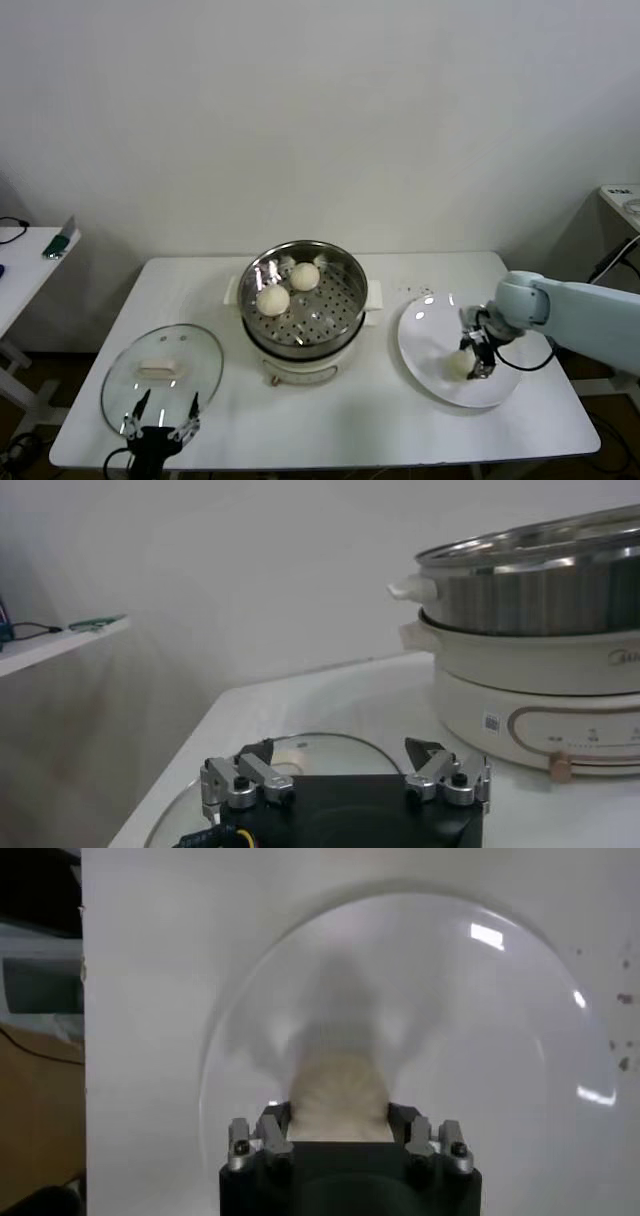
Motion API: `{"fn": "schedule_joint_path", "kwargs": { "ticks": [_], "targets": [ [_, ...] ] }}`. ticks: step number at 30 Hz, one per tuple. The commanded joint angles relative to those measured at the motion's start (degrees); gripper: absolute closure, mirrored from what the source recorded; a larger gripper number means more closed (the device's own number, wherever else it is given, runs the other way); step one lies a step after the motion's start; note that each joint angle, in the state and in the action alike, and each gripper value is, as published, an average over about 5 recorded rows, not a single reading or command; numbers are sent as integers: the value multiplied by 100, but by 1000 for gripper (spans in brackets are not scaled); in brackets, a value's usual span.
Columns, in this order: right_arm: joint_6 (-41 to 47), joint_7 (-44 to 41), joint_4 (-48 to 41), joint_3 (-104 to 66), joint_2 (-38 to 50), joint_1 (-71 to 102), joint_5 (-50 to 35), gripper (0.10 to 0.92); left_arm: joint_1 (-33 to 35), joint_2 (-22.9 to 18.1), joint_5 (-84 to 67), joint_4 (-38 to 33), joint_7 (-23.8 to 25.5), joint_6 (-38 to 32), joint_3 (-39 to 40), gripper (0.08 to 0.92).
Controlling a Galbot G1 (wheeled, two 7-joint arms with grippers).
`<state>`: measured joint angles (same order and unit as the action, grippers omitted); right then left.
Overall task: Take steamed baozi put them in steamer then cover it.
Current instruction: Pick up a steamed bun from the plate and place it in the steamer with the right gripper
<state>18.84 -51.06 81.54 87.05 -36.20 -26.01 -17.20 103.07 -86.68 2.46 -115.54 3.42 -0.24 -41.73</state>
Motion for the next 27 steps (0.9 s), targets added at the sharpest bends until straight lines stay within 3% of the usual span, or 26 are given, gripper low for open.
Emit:
{"fn": "schedule_joint_path", "kwargs": {
  "ticks": [1,10,18,27],
  "targets": [
    [-993,-643,-3,462,-411,-1736,43,370,20,18,22,-10,-2,-6,7,177],
    [-2881,-781,160,340,-2181,-3549,-54,367,57,46,29,-52,-11,-11,-2,177],
    [-3288,-530,653,-62,-3512,-3067,805,371,75,28,-15,-90,-36,-23,-51,177],
    [-3585,184,279,64,-4202,-1714,1912,372,89,13,-67,-111,-47,-23,-112,177]
  ]
}}
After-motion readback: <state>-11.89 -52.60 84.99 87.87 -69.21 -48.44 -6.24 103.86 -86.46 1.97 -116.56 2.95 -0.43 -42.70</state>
